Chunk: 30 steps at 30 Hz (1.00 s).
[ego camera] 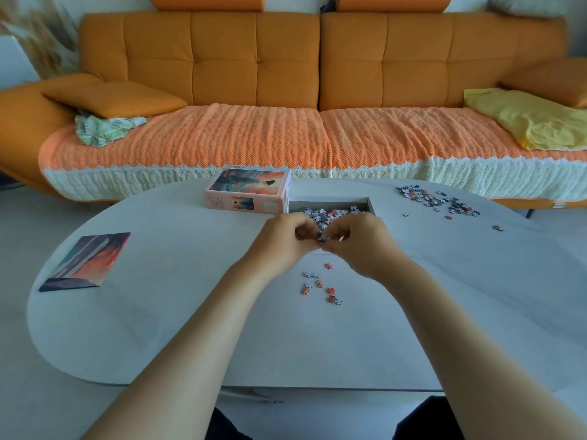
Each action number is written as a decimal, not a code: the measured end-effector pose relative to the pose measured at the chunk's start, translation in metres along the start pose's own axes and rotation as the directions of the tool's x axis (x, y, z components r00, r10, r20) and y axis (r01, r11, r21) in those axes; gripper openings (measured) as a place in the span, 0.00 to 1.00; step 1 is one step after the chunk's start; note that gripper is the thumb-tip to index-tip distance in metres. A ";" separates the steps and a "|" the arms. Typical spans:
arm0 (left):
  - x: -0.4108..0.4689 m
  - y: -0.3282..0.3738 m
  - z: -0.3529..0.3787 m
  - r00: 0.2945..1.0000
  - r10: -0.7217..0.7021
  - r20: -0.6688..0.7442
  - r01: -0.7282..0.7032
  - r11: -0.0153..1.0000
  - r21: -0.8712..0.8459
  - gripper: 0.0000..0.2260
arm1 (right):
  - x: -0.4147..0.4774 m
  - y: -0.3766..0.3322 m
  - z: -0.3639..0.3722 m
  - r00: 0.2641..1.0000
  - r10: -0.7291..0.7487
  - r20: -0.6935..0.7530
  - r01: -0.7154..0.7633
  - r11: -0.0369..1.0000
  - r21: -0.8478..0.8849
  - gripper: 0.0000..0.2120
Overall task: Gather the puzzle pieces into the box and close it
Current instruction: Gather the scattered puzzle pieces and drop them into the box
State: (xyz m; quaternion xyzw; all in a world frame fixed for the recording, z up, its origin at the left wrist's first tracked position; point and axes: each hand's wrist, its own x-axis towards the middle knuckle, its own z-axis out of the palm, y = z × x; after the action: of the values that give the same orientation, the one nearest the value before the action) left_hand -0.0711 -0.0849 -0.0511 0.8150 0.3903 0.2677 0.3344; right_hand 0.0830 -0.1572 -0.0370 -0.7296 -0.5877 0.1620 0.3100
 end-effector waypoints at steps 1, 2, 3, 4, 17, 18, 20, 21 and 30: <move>0.006 0.001 0.000 0.999 0.018 -0.033 -0.018 1.000 -0.001 0.07 | 0.004 0.001 -0.001 0.999 -0.015 -0.052 0.015 1.000 -0.001 0.04; 0.012 0.002 0.000 0.997 0.036 -0.063 -0.036 0.999 0.003 0.07 | 0.008 0.002 -0.001 0.995 -0.018 -0.100 0.018 1.000 0.003 0.05; 0.017 0.002 0.001 0.995 0.050 -0.090 -0.049 0.999 0.015 0.07 | 0.012 0.003 -0.002 0.989 -0.009 -0.145 0.008 1.000 -0.003 0.05; 0.022 0.002 0.001 0.992 0.061 -0.109 -0.057 0.998 0.034 0.07 | 0.017 0.004 -0.002 0.983 0.009 -0.181 -0.013 1.000 -0.023 0.05; 0.009 -0.005 0.000 0.957 0.288 -0.043 -0.261 0.915 0.308 0.03 | 0.012 0.012 -0.008 0.992 -0.125 -0.002 0.123 0.980 -0.154 0.08; 0.005 -0.004 -0.001 0.964 0.264 0.015 -0.256 0.920 0.297 0.02 | 0.007 0.012 -0.008 0.986 -0.153 0.065 0.162 0.971 -0.173 0.08; -0.003 -0.007 -0.001 0.974 0.176 0.144 -0.215 0.921 0.325 0.04 | -0.002 0.013 -0.006 0.970 -0.161 0.184 0.202 0.952 -0.231 0.09; -0.007 -0.010 -0.001 0.972 0.118 0.204 -0.187 0.912 0.365 0.06 | -0.005 0.014 -0.005 0.963 -0.135 0.233 0.196 0.946 -0.260 0.09; -0.029 -0.015 0.003 0.931 0.031 0.365 -0.169 0.920 0.353 0.11 | -0.022 0.017 0.002 0.931 -0.034 0.364 0.142 0.951 -0.276 0.06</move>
State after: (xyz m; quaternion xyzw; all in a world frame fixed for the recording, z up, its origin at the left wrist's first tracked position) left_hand -0.0918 -0.1025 -0.0695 0.9178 0.3256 0.0540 0.2207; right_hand 0.0891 -0.1797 -0.0518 -0.6992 -0.6840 0.1864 0.0924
